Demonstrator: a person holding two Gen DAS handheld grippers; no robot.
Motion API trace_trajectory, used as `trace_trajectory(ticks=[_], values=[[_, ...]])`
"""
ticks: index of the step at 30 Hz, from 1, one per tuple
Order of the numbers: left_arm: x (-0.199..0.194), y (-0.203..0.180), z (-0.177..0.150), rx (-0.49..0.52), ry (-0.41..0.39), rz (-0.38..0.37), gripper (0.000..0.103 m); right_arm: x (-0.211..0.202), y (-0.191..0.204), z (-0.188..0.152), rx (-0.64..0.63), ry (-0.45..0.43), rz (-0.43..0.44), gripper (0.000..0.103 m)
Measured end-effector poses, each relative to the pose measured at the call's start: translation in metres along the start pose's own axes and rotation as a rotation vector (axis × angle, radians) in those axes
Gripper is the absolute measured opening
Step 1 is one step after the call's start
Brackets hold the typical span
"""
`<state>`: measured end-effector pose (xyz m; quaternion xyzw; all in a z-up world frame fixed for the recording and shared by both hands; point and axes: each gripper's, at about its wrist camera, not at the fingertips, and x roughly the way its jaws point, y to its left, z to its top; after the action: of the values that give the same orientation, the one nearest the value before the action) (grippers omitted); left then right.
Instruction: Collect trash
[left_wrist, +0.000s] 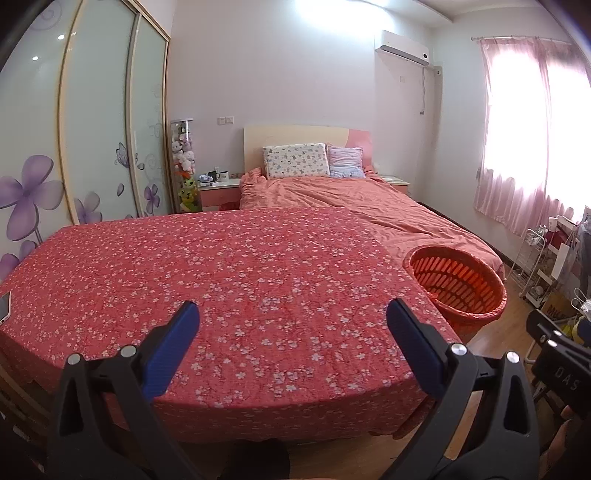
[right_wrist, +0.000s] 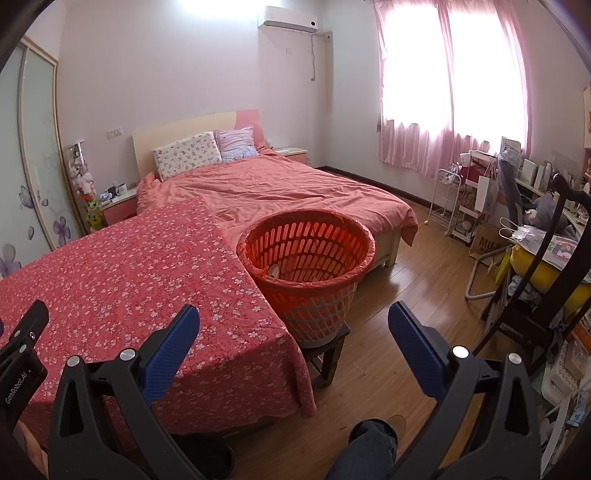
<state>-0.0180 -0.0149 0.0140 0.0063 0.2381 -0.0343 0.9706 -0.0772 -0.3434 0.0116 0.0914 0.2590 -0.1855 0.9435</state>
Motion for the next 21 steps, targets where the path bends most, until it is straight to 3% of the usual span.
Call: trace_trajectory(ticks=[21], values=[[0.0070, -0.0103, 0.0091, 0.011, 0.006, 0.000, 0.099, 0.0032, 0.0022, 0.0009, -0.003, 0.005, 0.011, 0.101]])
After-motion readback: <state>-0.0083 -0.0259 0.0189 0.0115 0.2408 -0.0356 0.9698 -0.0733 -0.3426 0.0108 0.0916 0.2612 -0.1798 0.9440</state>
